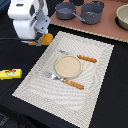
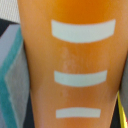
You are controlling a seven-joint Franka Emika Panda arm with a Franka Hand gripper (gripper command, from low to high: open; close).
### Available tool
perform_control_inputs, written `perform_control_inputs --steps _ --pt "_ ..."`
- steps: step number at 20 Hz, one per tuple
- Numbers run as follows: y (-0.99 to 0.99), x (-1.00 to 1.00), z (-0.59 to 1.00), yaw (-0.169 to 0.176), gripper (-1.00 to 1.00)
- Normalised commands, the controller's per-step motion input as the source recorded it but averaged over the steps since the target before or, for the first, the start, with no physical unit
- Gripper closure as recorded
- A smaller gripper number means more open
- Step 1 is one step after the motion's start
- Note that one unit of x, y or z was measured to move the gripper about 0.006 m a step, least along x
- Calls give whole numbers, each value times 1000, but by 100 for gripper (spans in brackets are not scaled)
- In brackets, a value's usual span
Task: Place the bread, butter, and milk from the table onto the serving area.
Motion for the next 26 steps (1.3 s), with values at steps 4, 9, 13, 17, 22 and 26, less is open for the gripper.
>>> perform_control_inputs --steps 4,9,13,17,22,26 --pt "-71 946 231 -29 100" --pt "-151 866 89 -83 100" --pt "-100 917 64 -73 100" --pt "-54 957 87 -61 100" --pt "-1 1000 83 -23 100" --pt "-4 1000 0 -21 100"
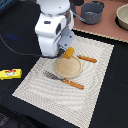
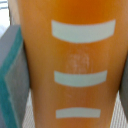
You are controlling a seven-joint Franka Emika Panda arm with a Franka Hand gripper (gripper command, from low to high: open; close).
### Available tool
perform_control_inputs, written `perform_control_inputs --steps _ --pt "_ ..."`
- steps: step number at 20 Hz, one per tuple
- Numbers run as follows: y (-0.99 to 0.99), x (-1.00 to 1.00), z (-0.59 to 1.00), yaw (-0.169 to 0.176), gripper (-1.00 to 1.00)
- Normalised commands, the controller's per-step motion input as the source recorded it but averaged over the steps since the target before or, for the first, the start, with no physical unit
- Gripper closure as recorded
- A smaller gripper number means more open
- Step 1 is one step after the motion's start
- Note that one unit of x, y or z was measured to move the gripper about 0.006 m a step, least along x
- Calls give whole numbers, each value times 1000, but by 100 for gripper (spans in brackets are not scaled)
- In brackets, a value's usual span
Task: Place the bread, butter, and milk from the table onto the serving area.
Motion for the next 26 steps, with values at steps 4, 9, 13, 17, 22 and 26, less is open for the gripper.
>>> perform_control_inputs --steps 4,9,13,17,22,26 --pt "-36 988 -64 -18 100" --pt "-44 667 -176 -5 100" --pt "-49 495 -86 0 100" --pt "-28 279 250 0 -100" --pt "-95 218 887 0 -100" --pt "-394 -599 639 0 -100"
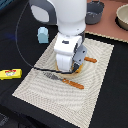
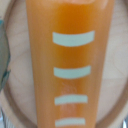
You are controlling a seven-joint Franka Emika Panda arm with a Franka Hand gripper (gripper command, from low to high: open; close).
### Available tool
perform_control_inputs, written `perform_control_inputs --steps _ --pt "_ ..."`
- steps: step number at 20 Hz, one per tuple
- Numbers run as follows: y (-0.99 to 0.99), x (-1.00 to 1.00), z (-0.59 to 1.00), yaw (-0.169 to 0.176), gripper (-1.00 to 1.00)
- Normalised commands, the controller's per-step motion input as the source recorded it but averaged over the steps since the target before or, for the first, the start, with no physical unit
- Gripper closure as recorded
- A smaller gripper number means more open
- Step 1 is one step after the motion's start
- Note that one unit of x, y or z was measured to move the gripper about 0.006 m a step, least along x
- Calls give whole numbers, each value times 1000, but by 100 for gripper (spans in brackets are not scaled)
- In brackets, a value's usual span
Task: Place the bread, butter, and milk from the table onto the serving area.
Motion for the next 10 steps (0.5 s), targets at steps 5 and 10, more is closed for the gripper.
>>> perform_control_inputs --steps 5,10 --pt "-364 -899 394 0 -100" --pt "-246 -992 173 0 -100"
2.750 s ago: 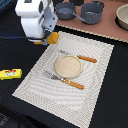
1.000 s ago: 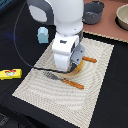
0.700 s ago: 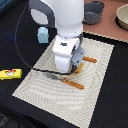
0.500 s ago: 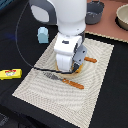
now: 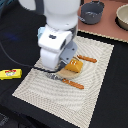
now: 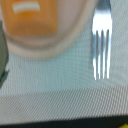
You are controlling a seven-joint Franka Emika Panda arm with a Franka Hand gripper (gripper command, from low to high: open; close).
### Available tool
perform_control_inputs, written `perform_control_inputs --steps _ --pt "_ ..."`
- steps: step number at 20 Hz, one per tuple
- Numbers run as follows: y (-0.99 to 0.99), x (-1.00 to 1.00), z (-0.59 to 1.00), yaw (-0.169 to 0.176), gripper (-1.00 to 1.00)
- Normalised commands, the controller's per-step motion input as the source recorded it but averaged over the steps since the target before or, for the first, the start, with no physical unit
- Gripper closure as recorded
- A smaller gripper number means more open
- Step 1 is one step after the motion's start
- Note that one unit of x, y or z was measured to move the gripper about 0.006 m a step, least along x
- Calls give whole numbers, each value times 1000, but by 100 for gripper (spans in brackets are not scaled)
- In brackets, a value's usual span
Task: Place the bread, butter, and milk from the table onto the serving area.
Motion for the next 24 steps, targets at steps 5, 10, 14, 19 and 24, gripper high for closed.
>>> perform_control_inputs --steps 5,10,14,19,24 --pt "-142 -1000 2 -4 -100" --pt "-217 -1000 -16 0 -100" --pt "-226 -1000 -74 1 -100" --pt "-131 -983 -147 60 -100" --pt "-46 -785 -184 163 -100"
